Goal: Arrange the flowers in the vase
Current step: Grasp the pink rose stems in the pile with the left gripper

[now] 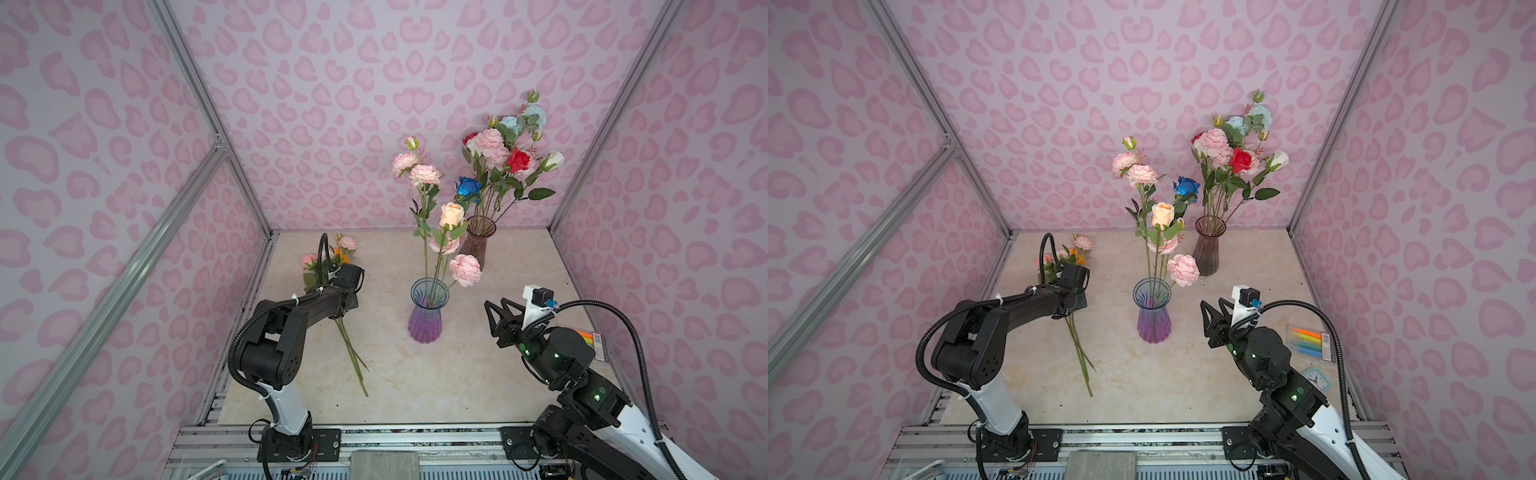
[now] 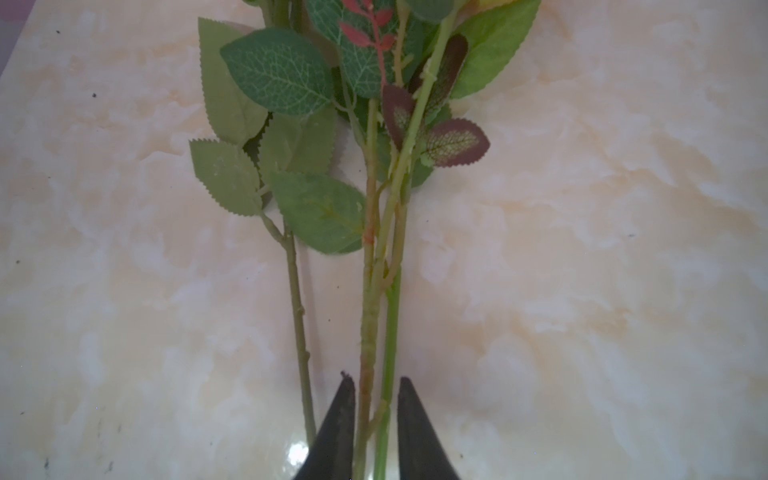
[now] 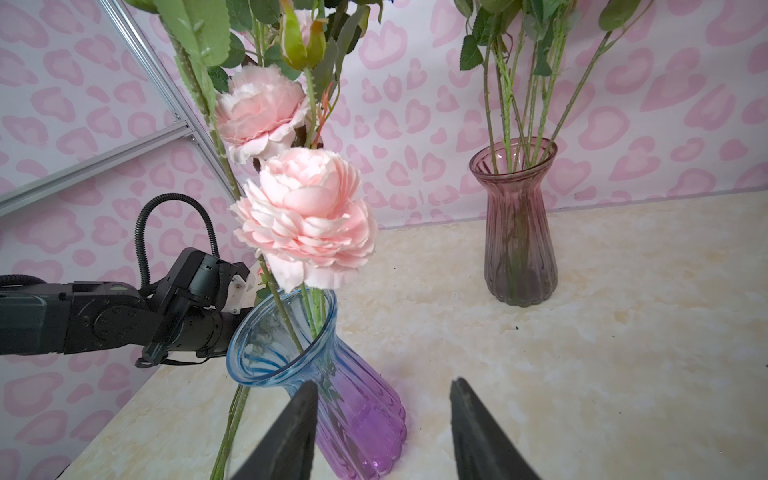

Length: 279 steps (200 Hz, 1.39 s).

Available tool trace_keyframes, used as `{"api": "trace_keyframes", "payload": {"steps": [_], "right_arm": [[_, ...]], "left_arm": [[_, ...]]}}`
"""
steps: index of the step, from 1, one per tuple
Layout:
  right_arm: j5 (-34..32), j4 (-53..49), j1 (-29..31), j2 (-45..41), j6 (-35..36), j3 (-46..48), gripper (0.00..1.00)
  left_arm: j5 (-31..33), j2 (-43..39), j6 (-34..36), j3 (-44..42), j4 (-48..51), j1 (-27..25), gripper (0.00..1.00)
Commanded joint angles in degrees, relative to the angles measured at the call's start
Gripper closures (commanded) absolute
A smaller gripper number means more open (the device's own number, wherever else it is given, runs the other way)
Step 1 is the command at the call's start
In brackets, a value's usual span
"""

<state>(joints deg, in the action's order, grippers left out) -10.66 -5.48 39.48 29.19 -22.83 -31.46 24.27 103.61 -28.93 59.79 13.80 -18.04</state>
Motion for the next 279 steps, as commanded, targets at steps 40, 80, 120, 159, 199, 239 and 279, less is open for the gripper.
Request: {"api": "trace_keyframes", "payload": {"steps": [40,80,120,159,199,239,279], "right_arm": [[-0.2,0.7,0.0,-0.7,0.3,-0.1,0.48],[-0.1,0.7,0.1,-0.7,0.3,-0.2,0.48],[-0.2,0.7,0.0,-0.7,0.2,-0.2,0.48],[-0.2,0.7,0.0,-0.8,0.2,-0.1,0.48],[-0.4,0.7,0.0,-0.6,0.6,-0.2,0.48],[-0.8,0.1,0.0,-1.0,1.0,-0.7,0.47],[-1.2,-0.1,-0.1,-1.2,1.5,-1.1,0.47]], "left_arm": [[-2.8,2.1,-4.4,0.5,0.9,2.1,0.86],[-3.3,1.7,-3.8,0.2,0.8,2.1,0.88],[-3.9,2.0,-3.7,0.1,1.1,2.2,0.77],[-4.5,2.4,-3.6,0.8,1.4,2.2,0.75],[-7.5,3.6,-2.4,2.6,1.5,2.2,0.8],[-10.1,4.7,-2.2,4.3,2.3,2.3,0.81],[-16.1,4.5,-1.4,5.5,3.2,2.3,0.85]]}}
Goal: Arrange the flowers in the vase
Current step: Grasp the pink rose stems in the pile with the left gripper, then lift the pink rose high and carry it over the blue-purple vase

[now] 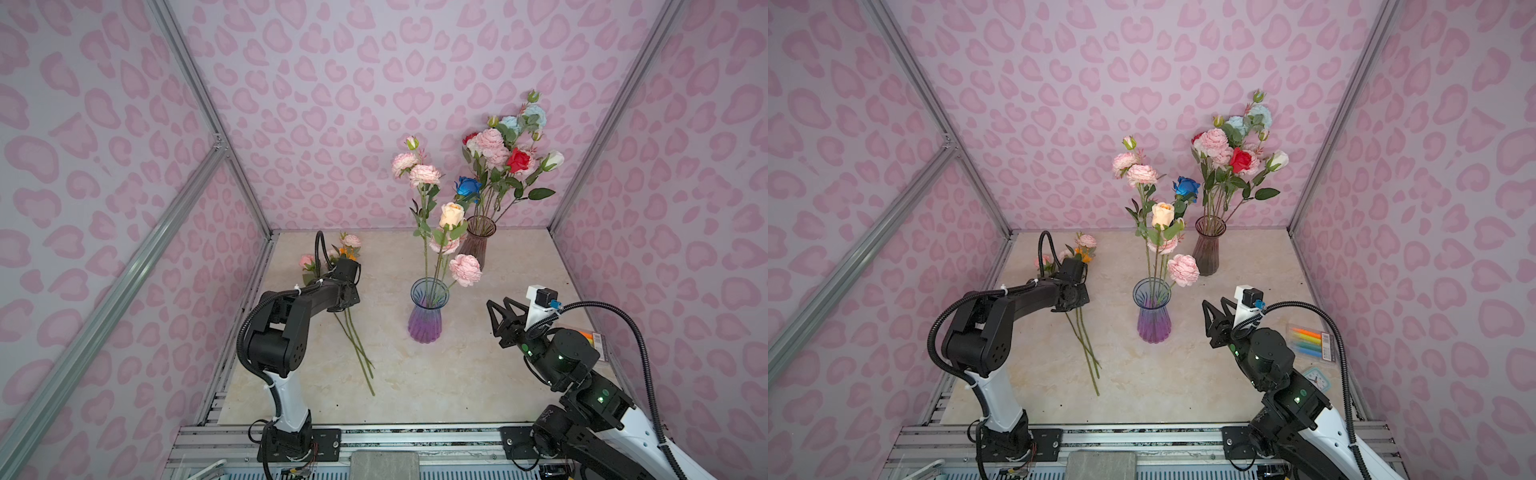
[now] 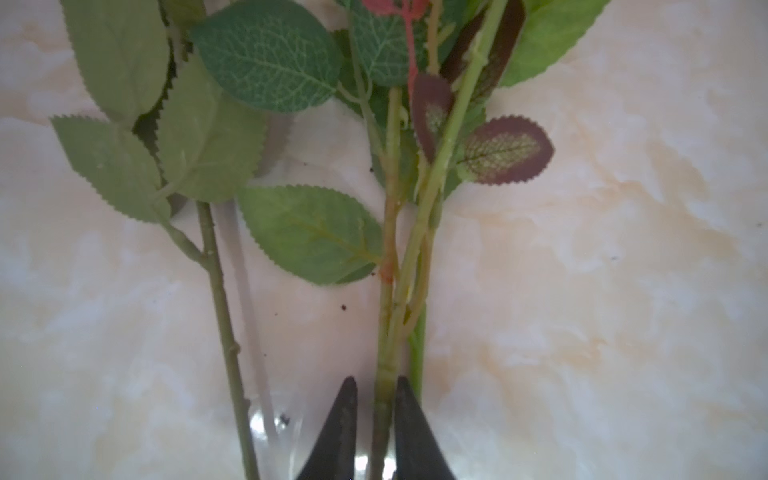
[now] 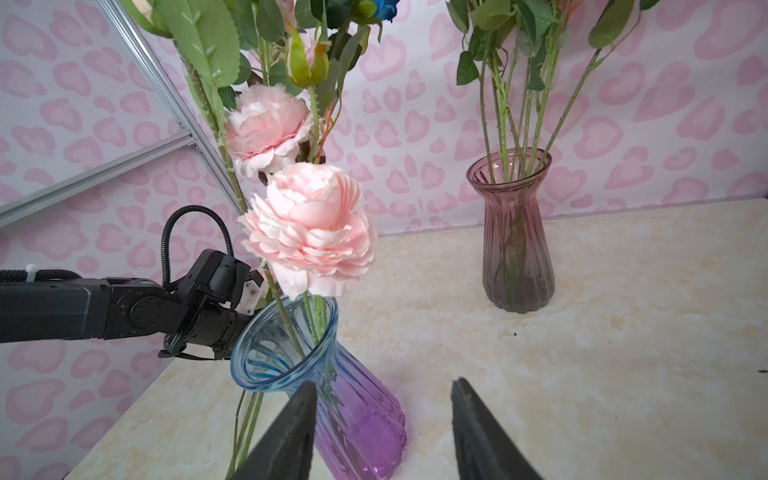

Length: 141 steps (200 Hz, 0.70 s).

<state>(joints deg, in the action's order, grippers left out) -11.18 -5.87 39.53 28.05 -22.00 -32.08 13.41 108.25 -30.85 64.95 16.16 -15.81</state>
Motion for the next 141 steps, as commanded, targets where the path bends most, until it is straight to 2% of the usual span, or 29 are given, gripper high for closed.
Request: {"api": "trace_keyframes", "payload": {"steps": [1,22,78,141], "right_arm": [[-0.7,0.3,-0.1,0.0,0.6,-0.5,0.47],[-0.6,0.4,-0.2,-0.2,0.6,-0.6,0.47],[-1.1,-0.6,-0.2,-1.7,0.7,-0.6,0.47],[-1.0,0.1,-0.1,-1.4,0.6,-0.9,0.47]], "left_arm": [[-5.4,-0.1,0.5,0.4,0.8,0.1,0.86],[-6.3,0.0,0.2,0.7,0.7,0.1,0.94],[-6.4,-1.4,0.2,-0.7,0.4,0.1,0.97],[-4.1,-17.0,2.0,-1.0,2.2,-1.8,0.97]]}}
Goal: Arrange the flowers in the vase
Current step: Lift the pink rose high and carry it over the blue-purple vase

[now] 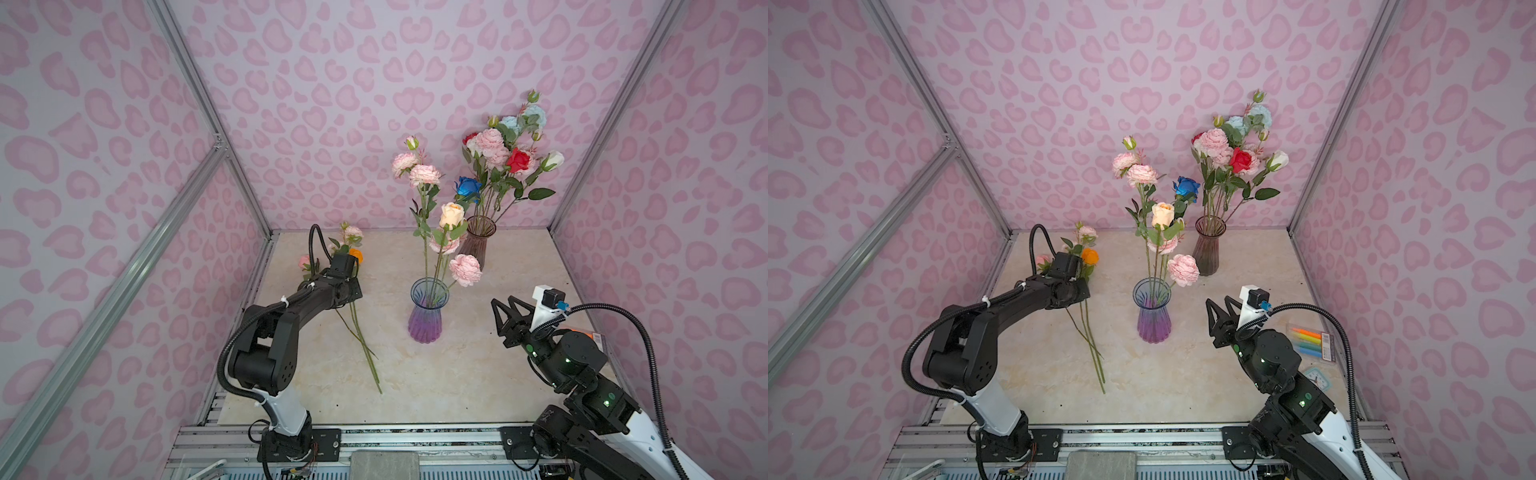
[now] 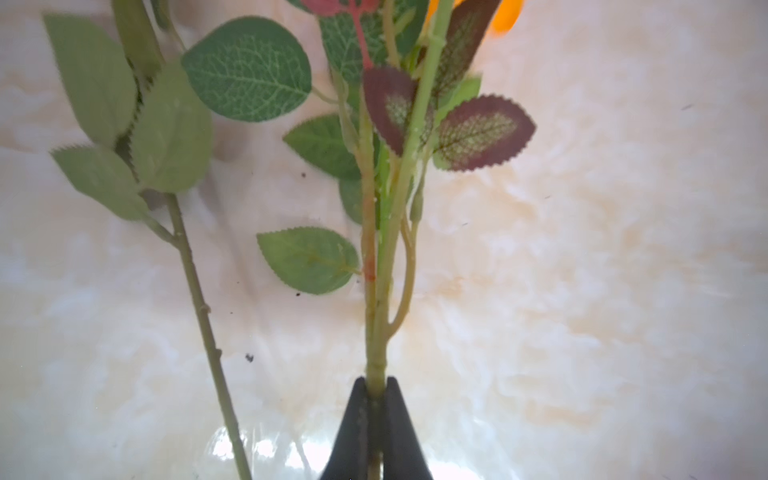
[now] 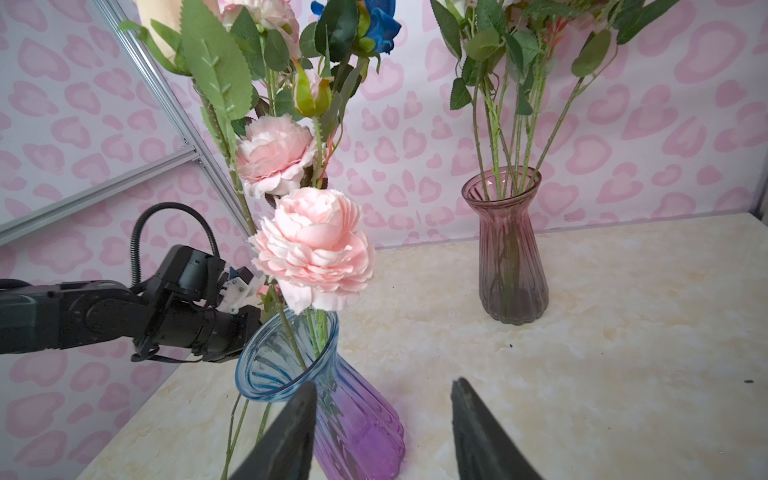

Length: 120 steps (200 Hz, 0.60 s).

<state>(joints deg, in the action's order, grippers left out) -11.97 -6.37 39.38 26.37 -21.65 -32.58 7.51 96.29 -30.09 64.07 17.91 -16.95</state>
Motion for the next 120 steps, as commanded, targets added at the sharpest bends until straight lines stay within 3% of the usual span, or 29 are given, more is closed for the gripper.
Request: {"api": "trace_keyframes", "payload": {"steps": [1,37,76,120], "right_arm": [[-0.2,0.6,0.0,0.3,0.2,-0.4,0.47],[0.4,1.3,0.0,1.2,0.4,-0.9,0.47],[2.3,2.9,0.1,3.5,1.3,-2.9,0.47],[5.0,4.3,0.0,6.3,2.6,-5.4,0.47]], "left_arm": [[1.8,-5.3,1.3,-0.2,0.5,-0.7,0.97],[0.7,-13.7,2.6,-2.8,-3.9,-1.7,0.97],[-7.4,-24.0,6.2,-7.8,-18.6,-3.6,0.97],[-11.2,-30.4,9.6,-5.8,-25.2,-5.6,0.97]]}}
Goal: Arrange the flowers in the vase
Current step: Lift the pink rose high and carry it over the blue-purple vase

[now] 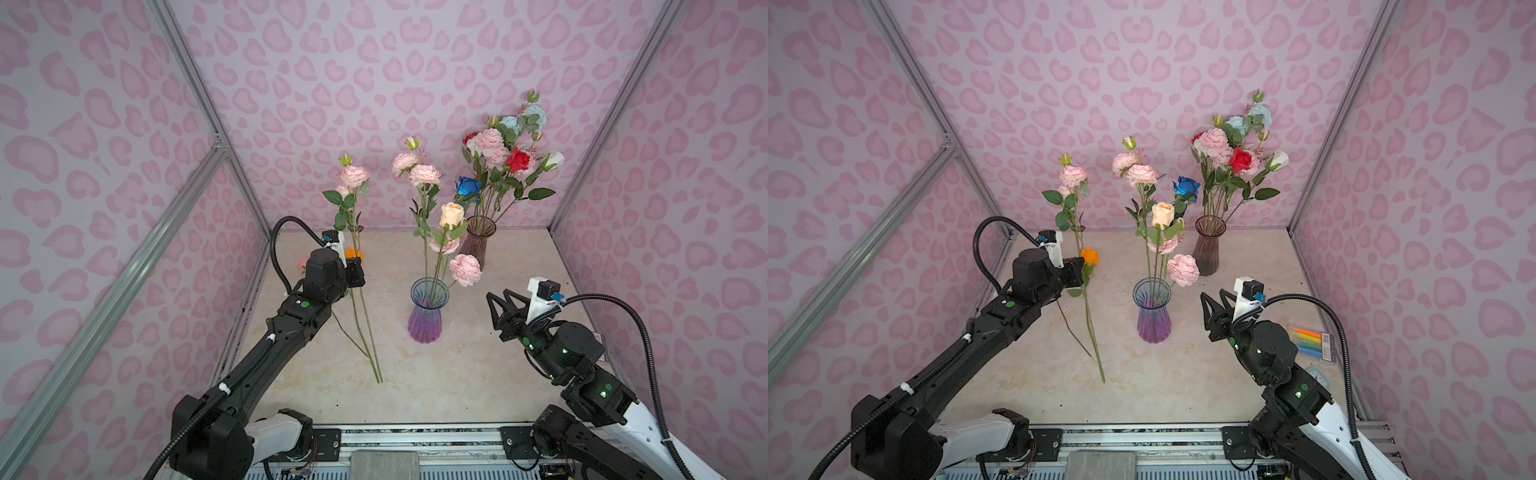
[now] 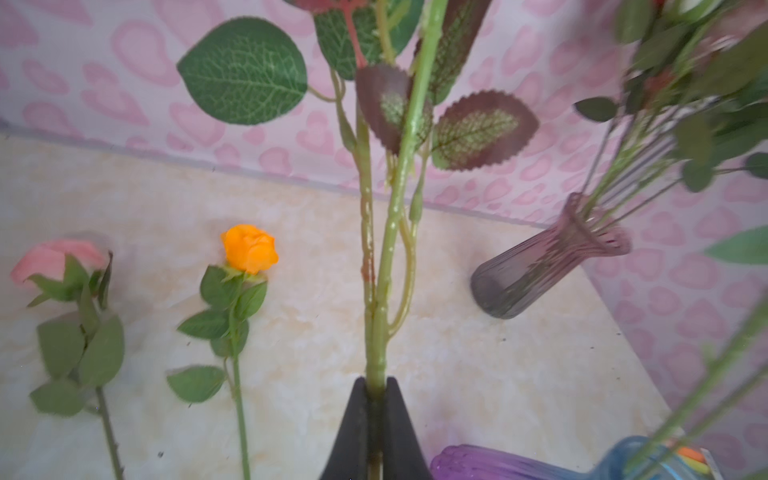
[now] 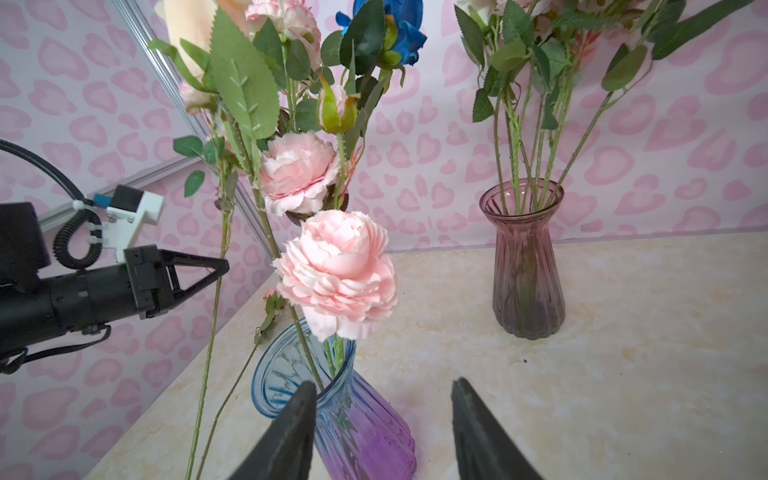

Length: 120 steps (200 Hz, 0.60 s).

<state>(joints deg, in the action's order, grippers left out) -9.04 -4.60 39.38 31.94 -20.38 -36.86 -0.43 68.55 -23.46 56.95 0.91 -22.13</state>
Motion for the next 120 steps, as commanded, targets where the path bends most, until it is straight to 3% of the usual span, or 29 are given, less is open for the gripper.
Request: {"api": "trace_keyframes", "payload": {"steps": [1,42,77,120], "right_arm": [[2.1,2.6,0.0,0.8,1.4,-1.1,0.47],[5.0,3.8,0.1,2.0,3.1,-3.6,0.47],[4.6,4.3,0.1,3.2,3.7,-4.7,0.47],[3.9,5.1,0.0,3.6,3.7,-5.7,0.48]], "left_arm": [[-3.4,-2.8,3.1,1.4,-8.4,-0.5,0.97],[-7.6,-6.5,5.8,4.7,-11.4,-2.1,0.97],[-10.5,-6.5,7.6,7.3,-20.9,-5.1,0.97],[-12.9,-1.6,10.3,18.7,-24.9,-9.6,0.97]]}}
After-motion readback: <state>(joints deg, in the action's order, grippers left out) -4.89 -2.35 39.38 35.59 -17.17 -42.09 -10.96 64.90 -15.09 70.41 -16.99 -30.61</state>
